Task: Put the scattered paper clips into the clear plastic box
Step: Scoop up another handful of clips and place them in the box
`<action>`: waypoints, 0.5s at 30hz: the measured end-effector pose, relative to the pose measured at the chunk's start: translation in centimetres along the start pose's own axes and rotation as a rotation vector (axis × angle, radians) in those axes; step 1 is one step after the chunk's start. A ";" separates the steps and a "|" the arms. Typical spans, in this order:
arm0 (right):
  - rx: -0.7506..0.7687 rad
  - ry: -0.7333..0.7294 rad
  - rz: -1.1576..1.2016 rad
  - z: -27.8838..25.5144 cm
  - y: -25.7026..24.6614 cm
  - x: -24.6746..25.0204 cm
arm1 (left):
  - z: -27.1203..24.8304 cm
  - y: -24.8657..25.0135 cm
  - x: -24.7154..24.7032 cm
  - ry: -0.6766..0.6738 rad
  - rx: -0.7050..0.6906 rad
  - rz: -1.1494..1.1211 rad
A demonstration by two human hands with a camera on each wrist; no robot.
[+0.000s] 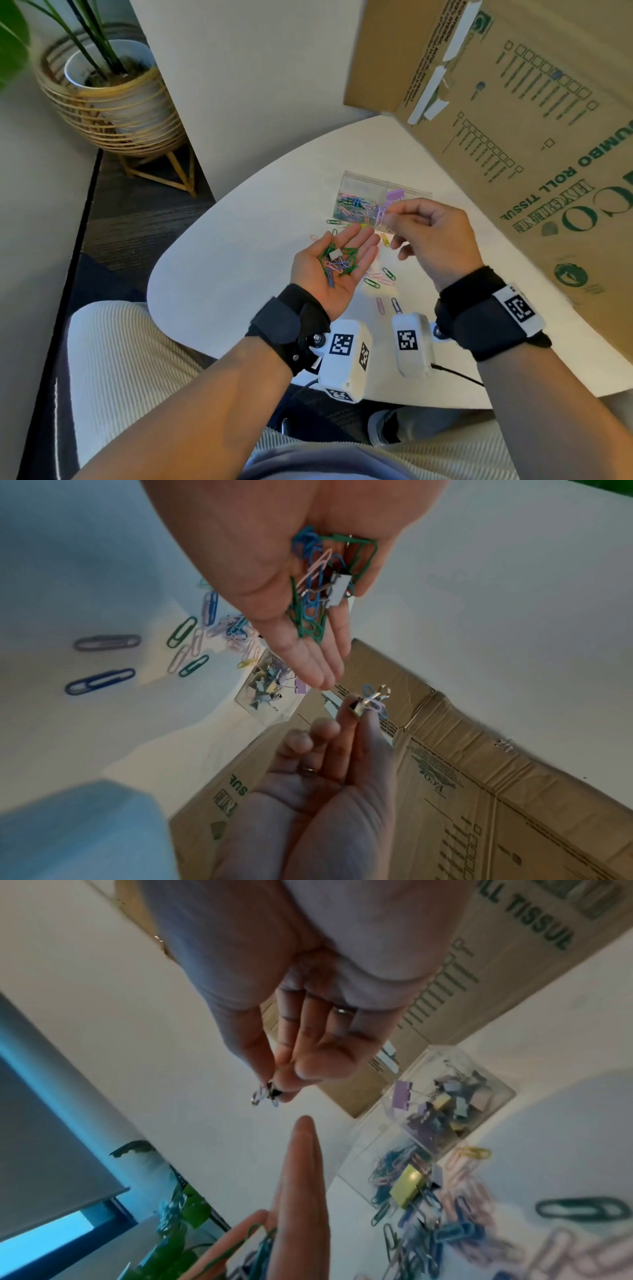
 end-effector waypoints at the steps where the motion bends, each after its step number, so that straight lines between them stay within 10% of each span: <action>1: 0.019 -0.041 -0.017 0.1 -0.4 -0.4 | -0.1 -0.1 -0.2 0.003 0.002 0.002; 5: 0.122 -0.285 -0.157 -1.3 -1.2 -3.9 | -0.1 -0.2 -0.4 0.023 -0.003 0.037; 15: 0.206 -0.281 -0.277 -1.6 -1.7 -3.7 | -0.2 -0.6 0.1 0.033 0.005 0.014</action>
Point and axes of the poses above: each hand's wrist, its own z-axis towards the middle knuckle, its own x-axis out of the back of the hand, y = z × x, the point moved 10 cm from there along z, towards the middle knuckle, and after that the axes turned 12 degrees about x, right-handed, at the moved point
